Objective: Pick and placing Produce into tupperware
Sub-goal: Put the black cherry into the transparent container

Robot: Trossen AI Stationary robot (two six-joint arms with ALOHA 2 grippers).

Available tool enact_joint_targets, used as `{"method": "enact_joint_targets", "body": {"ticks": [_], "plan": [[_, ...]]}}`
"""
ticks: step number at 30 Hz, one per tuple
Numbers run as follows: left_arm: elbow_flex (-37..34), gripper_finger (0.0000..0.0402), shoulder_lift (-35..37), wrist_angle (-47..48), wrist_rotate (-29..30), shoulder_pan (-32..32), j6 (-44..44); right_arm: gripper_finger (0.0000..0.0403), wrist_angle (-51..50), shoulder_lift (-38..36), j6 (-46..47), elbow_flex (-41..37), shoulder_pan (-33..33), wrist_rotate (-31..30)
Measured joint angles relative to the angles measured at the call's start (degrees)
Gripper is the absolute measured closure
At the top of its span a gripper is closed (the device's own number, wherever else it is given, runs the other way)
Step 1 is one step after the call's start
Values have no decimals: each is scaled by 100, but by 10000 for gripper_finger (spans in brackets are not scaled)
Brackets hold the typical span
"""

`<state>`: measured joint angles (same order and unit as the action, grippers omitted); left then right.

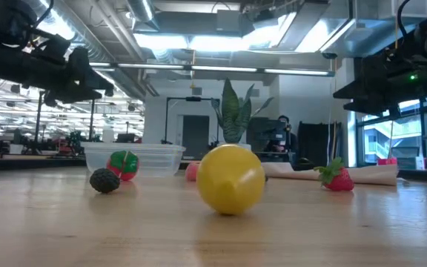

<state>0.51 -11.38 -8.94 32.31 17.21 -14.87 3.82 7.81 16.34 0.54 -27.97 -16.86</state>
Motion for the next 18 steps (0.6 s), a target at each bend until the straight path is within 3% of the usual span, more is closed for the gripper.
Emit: {"method": "enact_joint_targets", "body": {"ticks": [4, 7, 12, 18], "plan": [[0, 138, 0, -202, -1, 0, -22, 106, -1, 0, 0, 0, 0, 0], [0, 138, -2, -420, -126, 1, -550, 106, -3, 0, 114, 0, 0, 0], [0, 138, 0, -1134, -1332, -2, -814, 106, -38, 0, 621, 0, 0, -169], [401, 138, -2, -1099, -2497, -2, -672, 106, -38, 0, 592, 0, 0, -199]]}}
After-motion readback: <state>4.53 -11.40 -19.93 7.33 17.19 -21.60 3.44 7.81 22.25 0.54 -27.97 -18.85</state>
